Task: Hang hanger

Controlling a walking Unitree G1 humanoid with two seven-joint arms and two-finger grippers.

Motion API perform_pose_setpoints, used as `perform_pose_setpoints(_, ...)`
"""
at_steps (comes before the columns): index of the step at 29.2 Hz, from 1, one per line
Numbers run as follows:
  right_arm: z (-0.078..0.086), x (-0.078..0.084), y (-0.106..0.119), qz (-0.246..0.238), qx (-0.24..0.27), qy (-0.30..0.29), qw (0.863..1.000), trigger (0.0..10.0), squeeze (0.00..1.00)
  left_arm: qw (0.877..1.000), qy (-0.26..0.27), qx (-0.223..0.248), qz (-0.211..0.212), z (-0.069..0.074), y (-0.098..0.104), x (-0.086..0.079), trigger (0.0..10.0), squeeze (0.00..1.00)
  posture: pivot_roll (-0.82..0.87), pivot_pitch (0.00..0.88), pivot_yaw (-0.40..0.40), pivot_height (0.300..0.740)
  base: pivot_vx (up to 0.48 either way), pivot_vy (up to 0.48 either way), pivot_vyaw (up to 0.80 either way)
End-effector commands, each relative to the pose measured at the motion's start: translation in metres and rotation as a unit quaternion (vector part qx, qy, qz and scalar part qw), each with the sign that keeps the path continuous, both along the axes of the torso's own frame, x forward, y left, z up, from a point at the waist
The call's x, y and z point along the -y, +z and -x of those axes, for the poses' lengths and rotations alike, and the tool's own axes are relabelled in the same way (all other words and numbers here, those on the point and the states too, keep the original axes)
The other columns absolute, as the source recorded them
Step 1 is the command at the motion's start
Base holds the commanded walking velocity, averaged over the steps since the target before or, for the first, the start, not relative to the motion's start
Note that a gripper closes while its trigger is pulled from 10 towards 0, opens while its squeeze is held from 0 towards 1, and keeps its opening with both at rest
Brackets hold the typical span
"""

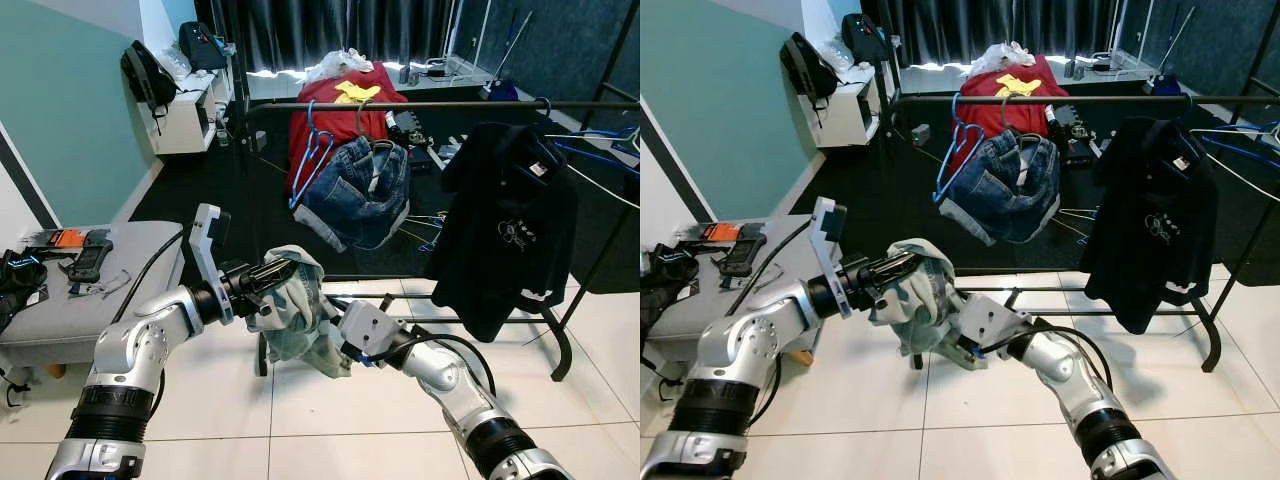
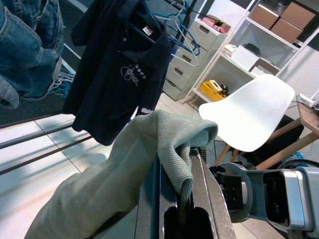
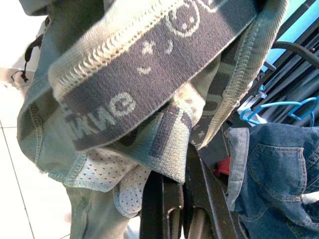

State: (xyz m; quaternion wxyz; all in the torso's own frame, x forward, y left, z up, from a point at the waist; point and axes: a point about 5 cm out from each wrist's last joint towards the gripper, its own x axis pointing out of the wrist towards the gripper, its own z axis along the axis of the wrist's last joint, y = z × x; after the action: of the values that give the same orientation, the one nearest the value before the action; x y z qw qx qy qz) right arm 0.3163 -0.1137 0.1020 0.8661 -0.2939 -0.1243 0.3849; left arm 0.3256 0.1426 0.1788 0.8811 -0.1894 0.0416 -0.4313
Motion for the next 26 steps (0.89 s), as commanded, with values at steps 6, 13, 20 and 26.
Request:
perform_pose_setpoints(6, -0.002, 0.001, 0.001, -0.004, 0.002, -0.005, 1.0, 0.0, 0.0, 1.0, 0.003, 0.0, -0.015, -0.001, 0.003, -0.004, 10.0, 0.0, -0.05, 0.0, 0.063, 0.74, 0.0, 0.0, 0.0)
perform_pose_setpoints(13, -0.016, 0.032, 0.019, -0.031, 0.041, -0.088, 0.995, 0.0, 0.0, 0.966, 0.207, -0.028, -0.153, -0.029, -0.021, -0.036, 10.0, 0.0, -0.06, 0.0, 0.066, 0.74, 0.0, 0.0, 0.0)
perform_pose_setpoints(20, -0.024, 0.048, 0.041, -0.057, 0.093, -0.133, 0.985, 0.0, 0.0, 0.948, 0.278, -0.037, -0.15, -0.034, -0.022, -0.053, 10.0, 0.0, -0.06, 0.0, 0.068, 0.74, 0.0, 0.0, 0.0)
perform_pose_setpoints(26, -0.025, 0.053, 0.041, -0.047, 0.097, -0.144, 0.984, 0.0, 0.0, 0.934, 0.324, -0.038, -0.144, -0.036, -0.022, -0.063, 10.0, 0.0, -0.06, 0.0, 0.069, 0.74, 0.0, 0.0, 0.0)
